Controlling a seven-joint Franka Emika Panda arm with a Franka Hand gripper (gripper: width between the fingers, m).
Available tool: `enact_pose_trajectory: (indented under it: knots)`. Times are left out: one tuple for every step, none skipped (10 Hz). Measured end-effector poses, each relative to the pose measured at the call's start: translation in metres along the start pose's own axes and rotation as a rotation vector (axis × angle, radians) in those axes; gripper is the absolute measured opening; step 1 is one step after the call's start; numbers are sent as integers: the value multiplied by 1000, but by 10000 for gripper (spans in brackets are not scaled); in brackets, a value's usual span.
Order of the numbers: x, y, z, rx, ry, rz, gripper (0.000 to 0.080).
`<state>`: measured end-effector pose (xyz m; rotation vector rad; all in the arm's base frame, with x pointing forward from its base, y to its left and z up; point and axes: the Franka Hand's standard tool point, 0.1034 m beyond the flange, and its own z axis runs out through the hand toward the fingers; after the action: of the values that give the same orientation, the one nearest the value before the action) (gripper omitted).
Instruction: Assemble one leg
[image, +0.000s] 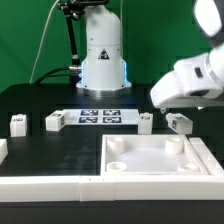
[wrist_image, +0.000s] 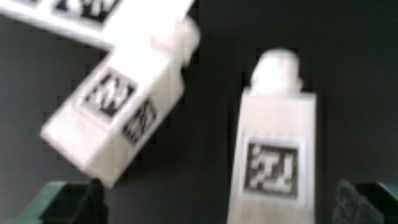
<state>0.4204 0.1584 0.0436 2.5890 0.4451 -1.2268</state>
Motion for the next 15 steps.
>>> enact_pose_trajectory:
  knots:
    - [-3,1,2,-1,-109,13,649]
    - [-1,0,5,0,-194,23,649]
    - [6,-2,9,8,-193,38,649]
    - [5,-2,14,7,-201,40,649]
    - [8,-2,19,10,-192,38,649]
    - [11,-3,25,12,-180,36,649]
    - [13,-5,28,12,-174,35,649]
    - [16,-7,32,13,-162,32,649]
    - [17,-9,35,12,-156,30,649]
    - [17,-10,38,9,-155,28,649]
    - [17,-11,40,7,-158,26,649]
    - [17,-11,40,6,-159,25,649]
    - [17,-11,40,7,-159,26,649]
    - [17,-11,40,7,-160,26,519]
    - [17,-11,40,7,-160,25,377]
